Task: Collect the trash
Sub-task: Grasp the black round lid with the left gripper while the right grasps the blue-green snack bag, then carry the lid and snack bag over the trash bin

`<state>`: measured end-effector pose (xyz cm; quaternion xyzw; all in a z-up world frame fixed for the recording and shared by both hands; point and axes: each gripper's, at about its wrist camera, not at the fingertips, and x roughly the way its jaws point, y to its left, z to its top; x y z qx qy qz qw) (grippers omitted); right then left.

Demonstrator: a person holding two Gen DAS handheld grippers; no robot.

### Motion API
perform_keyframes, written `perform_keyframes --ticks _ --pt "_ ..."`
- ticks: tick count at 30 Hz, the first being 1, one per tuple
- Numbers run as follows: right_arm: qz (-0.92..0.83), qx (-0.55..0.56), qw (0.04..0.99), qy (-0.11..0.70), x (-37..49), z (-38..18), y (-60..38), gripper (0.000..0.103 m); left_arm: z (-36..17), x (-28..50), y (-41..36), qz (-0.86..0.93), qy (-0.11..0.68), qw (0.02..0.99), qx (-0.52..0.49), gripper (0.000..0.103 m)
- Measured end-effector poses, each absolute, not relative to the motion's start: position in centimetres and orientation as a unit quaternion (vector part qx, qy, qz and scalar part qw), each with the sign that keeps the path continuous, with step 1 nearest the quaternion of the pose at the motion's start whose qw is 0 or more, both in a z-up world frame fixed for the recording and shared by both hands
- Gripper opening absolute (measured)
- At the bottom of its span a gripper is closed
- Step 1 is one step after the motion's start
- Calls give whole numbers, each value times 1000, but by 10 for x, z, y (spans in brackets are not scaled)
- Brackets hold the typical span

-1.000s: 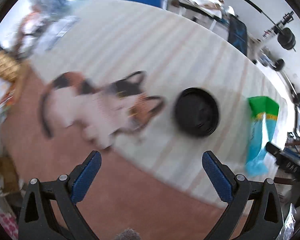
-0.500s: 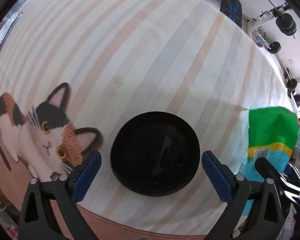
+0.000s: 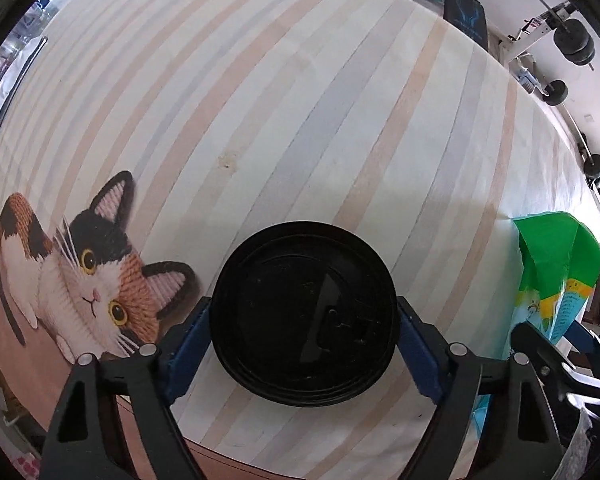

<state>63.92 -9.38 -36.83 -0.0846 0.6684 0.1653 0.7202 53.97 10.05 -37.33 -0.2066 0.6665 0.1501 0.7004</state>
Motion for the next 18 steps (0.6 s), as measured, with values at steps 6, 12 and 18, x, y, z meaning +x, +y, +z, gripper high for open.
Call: perform_keyframes --ticks 6,12,18 --pt "148 -98 731 659 635 -373 -88 101 -366 527 104 164 659 707 -198 85" --pt "136 -100 743 648 627 -368 -84 80 -352 507 101 169 648 720 -182 85" --pt "144 -86 747 643 612 -356 -84 74 -335 481 101 179 630 736 -170 85"
